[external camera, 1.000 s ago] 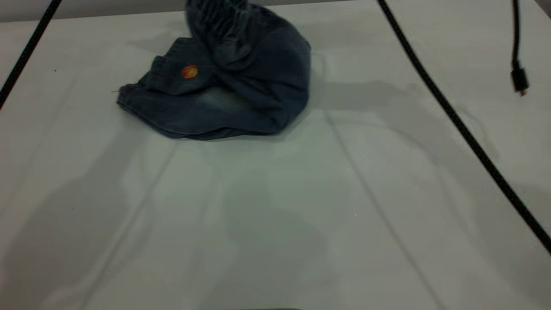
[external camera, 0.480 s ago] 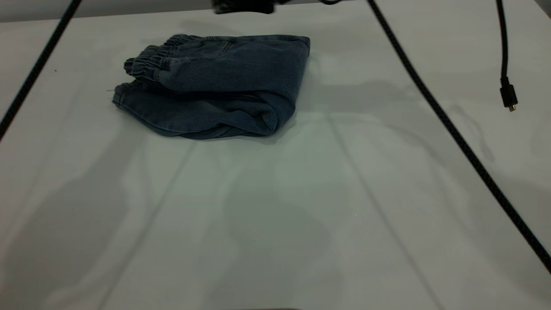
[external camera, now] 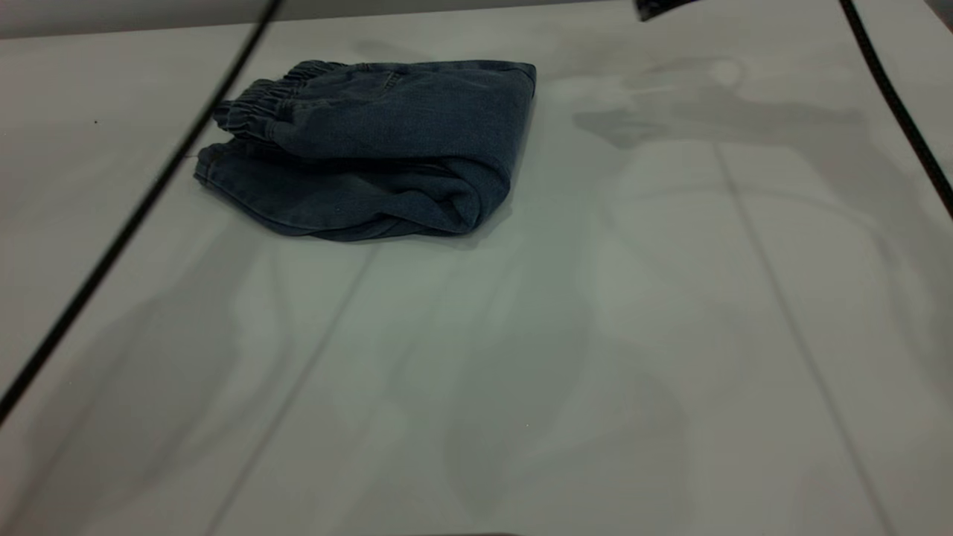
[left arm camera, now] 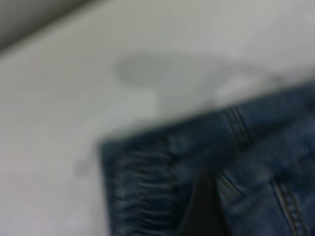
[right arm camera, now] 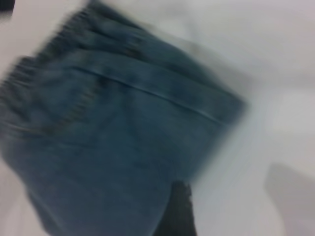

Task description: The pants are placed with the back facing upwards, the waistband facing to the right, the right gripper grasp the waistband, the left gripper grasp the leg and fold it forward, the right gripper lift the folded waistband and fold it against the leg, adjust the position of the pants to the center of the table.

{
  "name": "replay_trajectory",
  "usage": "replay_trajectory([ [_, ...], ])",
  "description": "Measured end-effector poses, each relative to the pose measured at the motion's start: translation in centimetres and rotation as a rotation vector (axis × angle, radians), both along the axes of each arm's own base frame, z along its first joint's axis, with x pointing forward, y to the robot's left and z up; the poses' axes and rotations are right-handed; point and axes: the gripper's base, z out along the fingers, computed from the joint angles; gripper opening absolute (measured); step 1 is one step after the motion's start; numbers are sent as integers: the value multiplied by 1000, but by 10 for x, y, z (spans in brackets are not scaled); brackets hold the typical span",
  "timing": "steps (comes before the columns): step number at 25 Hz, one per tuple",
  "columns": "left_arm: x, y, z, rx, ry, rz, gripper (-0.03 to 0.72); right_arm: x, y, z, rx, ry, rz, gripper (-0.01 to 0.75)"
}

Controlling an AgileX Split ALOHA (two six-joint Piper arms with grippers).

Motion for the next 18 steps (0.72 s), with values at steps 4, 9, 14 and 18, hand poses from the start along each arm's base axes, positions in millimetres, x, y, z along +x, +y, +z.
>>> replay_trajectory([
  [4, -14, -19, -35, 39, 119, -41, 491, -1, -5, -3, -52, 12, 5, 573],
  [9, -27, -23, -36, 105, 154, -62, 491, -2, -6, -3, -63, 13, 14, 573],
  [14, -44, -13, -35, 153, 223, -71, 491, -1, -6, -3, -68, 12, 14, 573],
  [18, -56, -7, -61, 234, 300, -173, 491, 2, -6, 2, -72, -8, 15, 573],
])
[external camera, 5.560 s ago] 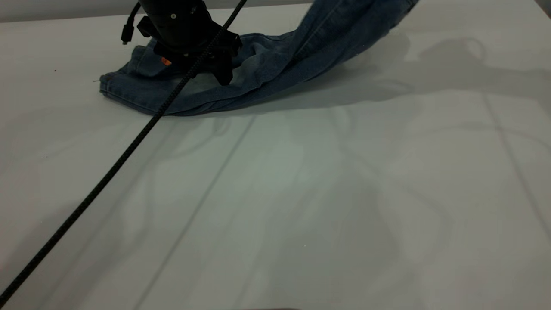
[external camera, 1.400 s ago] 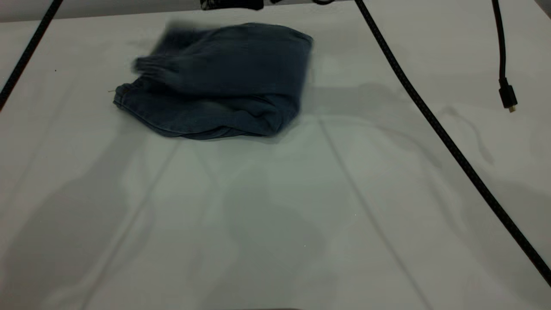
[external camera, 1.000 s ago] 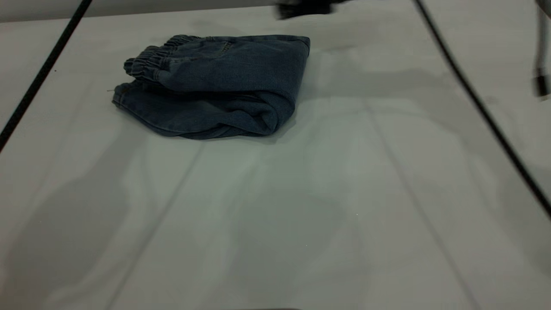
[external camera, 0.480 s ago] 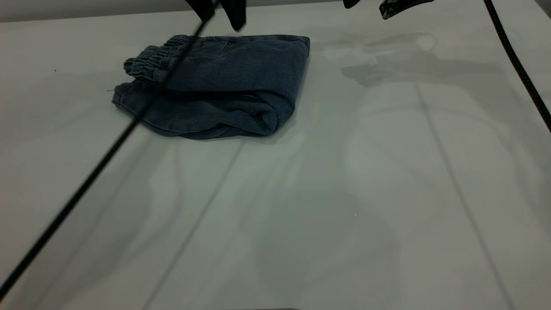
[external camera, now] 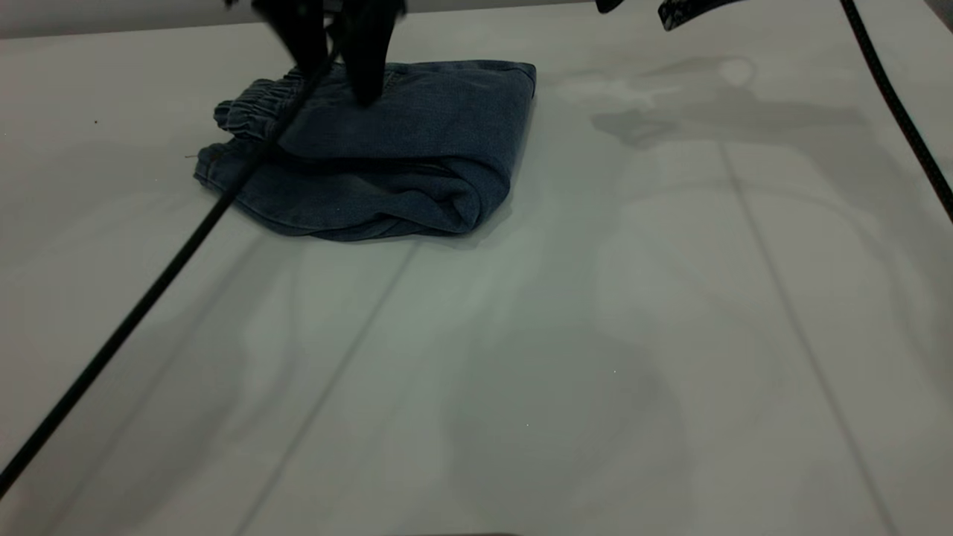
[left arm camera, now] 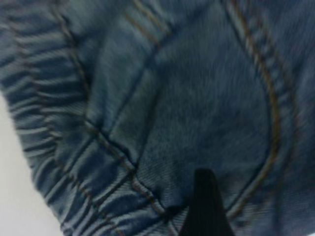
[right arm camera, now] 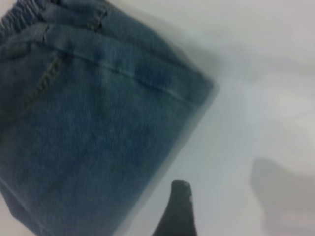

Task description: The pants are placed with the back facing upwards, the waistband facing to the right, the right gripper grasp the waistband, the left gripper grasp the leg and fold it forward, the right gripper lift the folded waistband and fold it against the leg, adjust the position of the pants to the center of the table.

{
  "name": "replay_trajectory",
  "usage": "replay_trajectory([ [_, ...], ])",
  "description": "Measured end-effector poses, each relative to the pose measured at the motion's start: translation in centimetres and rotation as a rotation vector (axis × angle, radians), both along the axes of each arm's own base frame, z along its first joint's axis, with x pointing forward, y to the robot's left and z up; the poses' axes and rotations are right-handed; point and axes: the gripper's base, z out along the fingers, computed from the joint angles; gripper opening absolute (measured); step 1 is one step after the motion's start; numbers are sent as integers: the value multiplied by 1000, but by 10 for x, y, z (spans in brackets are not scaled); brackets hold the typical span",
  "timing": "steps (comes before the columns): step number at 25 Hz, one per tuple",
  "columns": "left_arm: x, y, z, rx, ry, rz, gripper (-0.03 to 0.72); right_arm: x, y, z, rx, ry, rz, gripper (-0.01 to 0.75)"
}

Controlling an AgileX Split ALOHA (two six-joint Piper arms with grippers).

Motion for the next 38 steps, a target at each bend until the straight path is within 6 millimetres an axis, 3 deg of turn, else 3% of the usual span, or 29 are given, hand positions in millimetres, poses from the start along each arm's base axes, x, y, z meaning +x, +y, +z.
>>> replay_trajectory([
  [5, -1, 4, -29, 75, 44, -183, 491, 5, 1, 10, 3, -33, 6, 573],
  [10, -1, 3, -58, 71, 78, -187, 491, 6, 0, 12, 4, -33, 11, 573],
  [18, 0, -4, -59, -36, 86, 55, 491, 6, -14, 12, 9, -7, -10, 570],
  [24, 2, -21, -53, -162, 80, 243, 491, 5, -15, 12, 15, 7, -4, 570],
  [29, 10, -31, -30, -171, 58, 198, 491, 0, -16, 34, -7, -9, 16, 570],
  [34, 25, -30, 15, -151, -117, 160, 491, -15, -19, 91, -38, -73, 32, 570],
  [38, 24, -25, 59, -153, -214, 156, 491, -37, -23, 143, -70, -95, 25, 570],
])
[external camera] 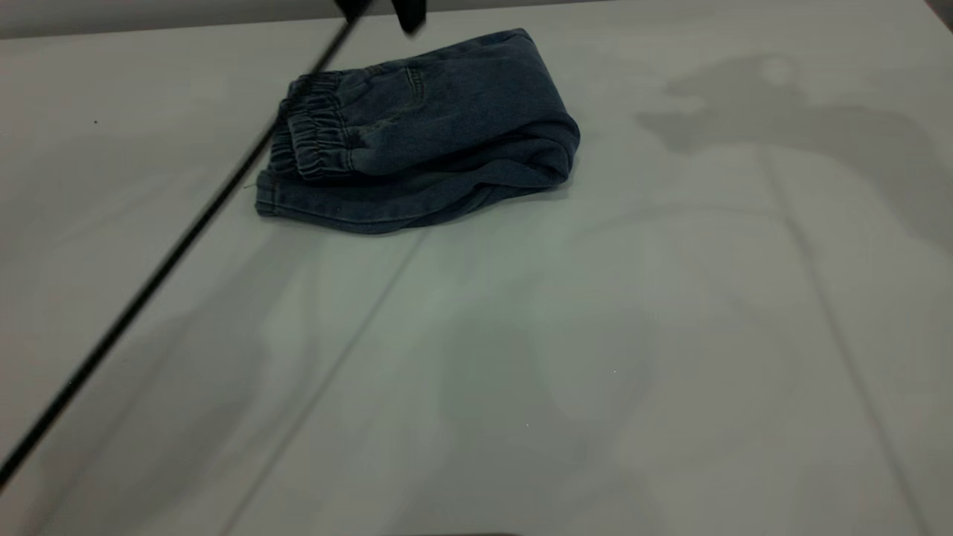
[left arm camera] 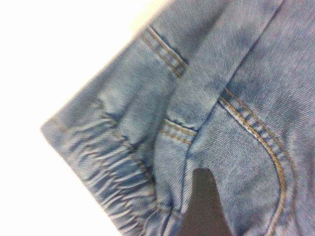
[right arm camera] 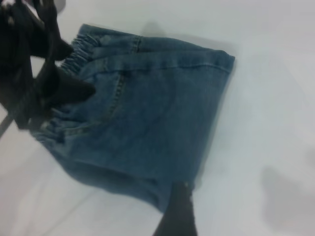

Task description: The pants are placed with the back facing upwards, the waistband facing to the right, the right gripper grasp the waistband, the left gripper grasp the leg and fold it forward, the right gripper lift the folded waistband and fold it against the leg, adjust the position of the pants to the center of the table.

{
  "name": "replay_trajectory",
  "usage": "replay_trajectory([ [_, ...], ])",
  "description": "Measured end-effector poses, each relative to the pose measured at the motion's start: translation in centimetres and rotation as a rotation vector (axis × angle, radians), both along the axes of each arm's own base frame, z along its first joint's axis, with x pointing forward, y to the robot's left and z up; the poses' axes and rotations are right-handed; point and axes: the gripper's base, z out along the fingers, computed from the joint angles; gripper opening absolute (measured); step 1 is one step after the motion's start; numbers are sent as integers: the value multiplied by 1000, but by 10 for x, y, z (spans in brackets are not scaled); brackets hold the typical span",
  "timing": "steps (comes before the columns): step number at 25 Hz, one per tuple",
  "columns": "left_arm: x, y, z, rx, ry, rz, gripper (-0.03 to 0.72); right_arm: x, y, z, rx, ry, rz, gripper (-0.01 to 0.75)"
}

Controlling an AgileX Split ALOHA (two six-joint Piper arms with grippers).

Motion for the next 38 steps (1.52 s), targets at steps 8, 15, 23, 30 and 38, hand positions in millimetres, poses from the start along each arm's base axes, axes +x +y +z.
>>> replay_trajectory([
  [8, -28, 13, 126, -104, -216, 37, 491, -59, -4, 85, 3, 33, -37, 570],
  [15, -93, 40, 239, -187, -402, 39, 491, -104, -16, 125, -53, -14, -127, 570],
  [23, -195, 83, 270, -182, -365, 46, 491, -176, -18, 141, -23, -25, -125, 570],
  [30, -287, 121, 256, -170, -337, 46, 491, -248, -21, 139, -11, -50, -117, 570],
  [38, -363, 154, 219, -163, -325, 44, 491, -349, -31, 139, -52, -225, -127, 570],
])
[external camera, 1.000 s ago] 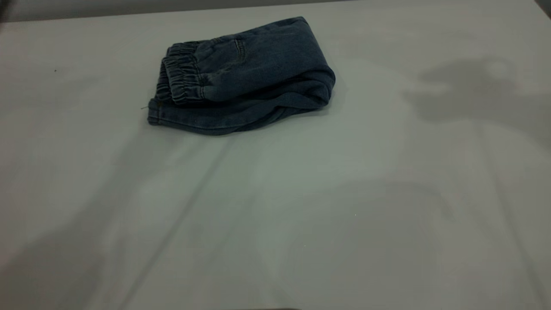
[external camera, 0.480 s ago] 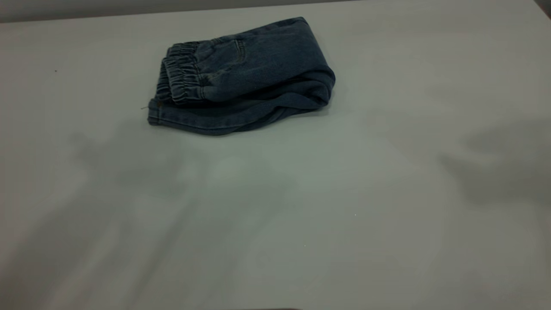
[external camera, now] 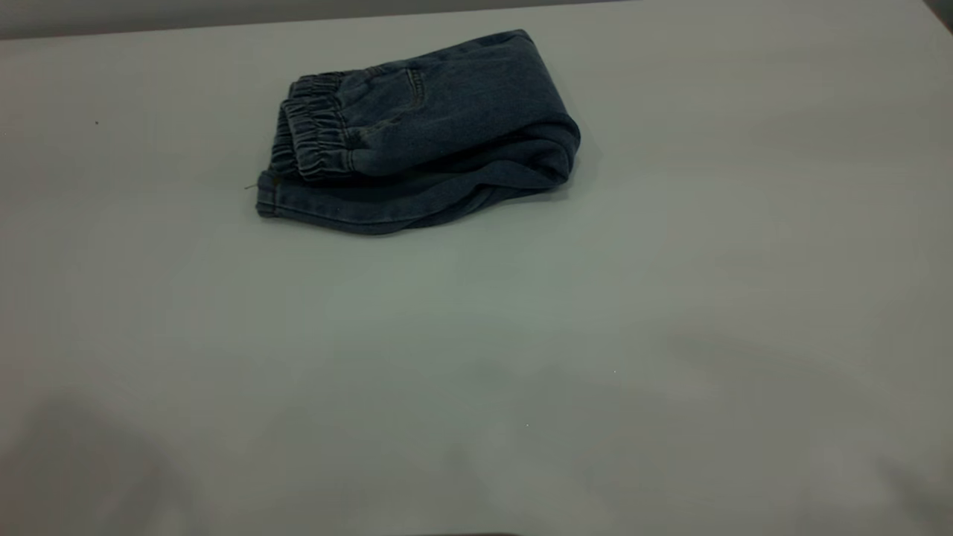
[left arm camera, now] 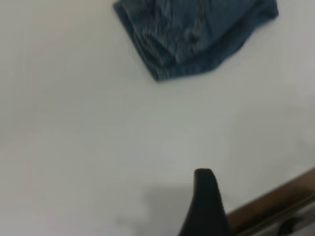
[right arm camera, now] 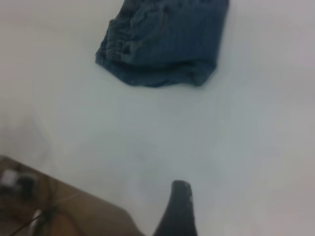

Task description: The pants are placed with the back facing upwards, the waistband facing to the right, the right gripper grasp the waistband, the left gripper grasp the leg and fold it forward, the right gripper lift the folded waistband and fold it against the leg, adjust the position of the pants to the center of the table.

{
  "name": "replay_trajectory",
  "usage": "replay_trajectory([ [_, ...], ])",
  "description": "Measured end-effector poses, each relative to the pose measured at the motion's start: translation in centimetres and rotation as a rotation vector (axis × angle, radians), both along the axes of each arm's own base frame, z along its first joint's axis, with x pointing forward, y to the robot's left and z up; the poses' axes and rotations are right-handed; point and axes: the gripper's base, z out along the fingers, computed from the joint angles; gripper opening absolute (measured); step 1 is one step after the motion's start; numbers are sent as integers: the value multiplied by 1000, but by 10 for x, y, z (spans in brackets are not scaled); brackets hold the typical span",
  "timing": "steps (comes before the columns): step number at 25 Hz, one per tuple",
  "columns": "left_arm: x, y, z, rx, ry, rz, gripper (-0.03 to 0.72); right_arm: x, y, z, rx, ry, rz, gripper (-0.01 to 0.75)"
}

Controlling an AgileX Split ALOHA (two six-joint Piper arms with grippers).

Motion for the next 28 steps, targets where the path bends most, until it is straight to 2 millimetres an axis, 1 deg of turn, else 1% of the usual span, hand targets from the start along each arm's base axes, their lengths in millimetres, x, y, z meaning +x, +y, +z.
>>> replay_trajectory([
  [4, -24, 10, -25, 6, 23, -1, 491, -58, -6, -1, -29, -151, -17, 570],
  [7, -42, 14, -43, -24, 46, -14, 491, -98, -11, -10, -47, -256, -36, 570],
  [9, -54, 16, -53, -52, 54, -26, 491, -120, -14, -21, -59, -304, -61, 570],
  [11, -64, 19, -62, -59, 49, -39, 491, -132, -17, -36, -60, -320, -90, 570],
  [13, -72, 22, -69, -59, 39, -43, 491, -137, -19, -54, -71, -308, -108, 570],
  [15, -79, 25, -74, -61, 26, -46, 491, -136, -20, -73, -84, -279, -114, 570],
  [17, -85, 28, -79, -64, 15, -48, 491, -132, -21, -91, -99, -241, -117, 570],
  [21, -95, 32, -92, -66, 4, -51, 491, -120, -24, -120, -138, -192, -142, 570],
  [24, -100, 34, -102, -66, 3, -51, 491, -114, -26, -137, -166, -168, -158, 570],
  [28, -105, 36, -117, -61, 17, -50, 491, -106, -28, -151, -182, -144, -167, 570],
])
